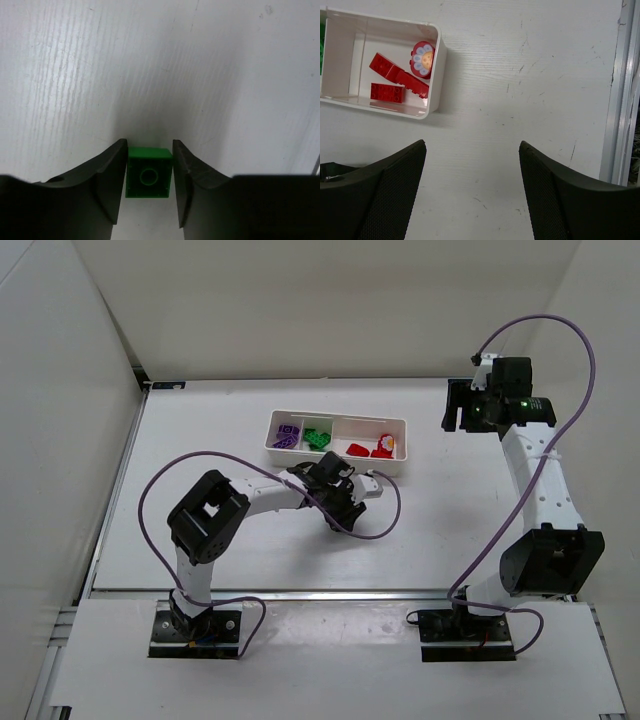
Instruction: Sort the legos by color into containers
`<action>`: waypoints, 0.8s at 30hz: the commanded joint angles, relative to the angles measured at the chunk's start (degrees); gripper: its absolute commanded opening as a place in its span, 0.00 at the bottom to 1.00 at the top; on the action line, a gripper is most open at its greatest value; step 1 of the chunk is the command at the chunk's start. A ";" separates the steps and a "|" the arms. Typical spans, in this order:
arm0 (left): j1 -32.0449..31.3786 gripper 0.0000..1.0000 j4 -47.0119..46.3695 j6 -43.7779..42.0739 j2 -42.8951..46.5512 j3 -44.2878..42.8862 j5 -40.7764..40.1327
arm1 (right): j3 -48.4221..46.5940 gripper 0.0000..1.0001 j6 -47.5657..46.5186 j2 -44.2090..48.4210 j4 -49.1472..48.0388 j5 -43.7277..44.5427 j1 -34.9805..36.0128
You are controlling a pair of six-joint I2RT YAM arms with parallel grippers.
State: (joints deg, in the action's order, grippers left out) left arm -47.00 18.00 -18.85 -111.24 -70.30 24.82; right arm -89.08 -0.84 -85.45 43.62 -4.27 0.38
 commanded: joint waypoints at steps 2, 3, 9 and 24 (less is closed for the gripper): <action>-0.02 0.41 1.25 -1.45 -0.65 1.92 -3.81 | 0.31 0.78 -1.00 1.69 -1.07 -0.82 -0.29; 0.07 0.38 1.34 -1.80 -0.47 2.27 -4.25 | 0.05 0.78 -1.00 1.43 -1.16 -1.00 -0.29; 1.73 0.17 2.57 -4.53 2.95 4.82 -4.26 | -0.48 0.78 -0.65 -0.07 -2.74 -1.79 -0.29; 13.34 0.22 17.77 -1.10 11.67 -28.56 2.35 | 0.67 0.77 -0.91 -2.61 -6.26 -5.74 2.87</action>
State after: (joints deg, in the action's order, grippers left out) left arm -36.16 32.60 -21.32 -104.31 -92.95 26.13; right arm -87.94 -1.50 -87.00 39.99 -8.05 2.22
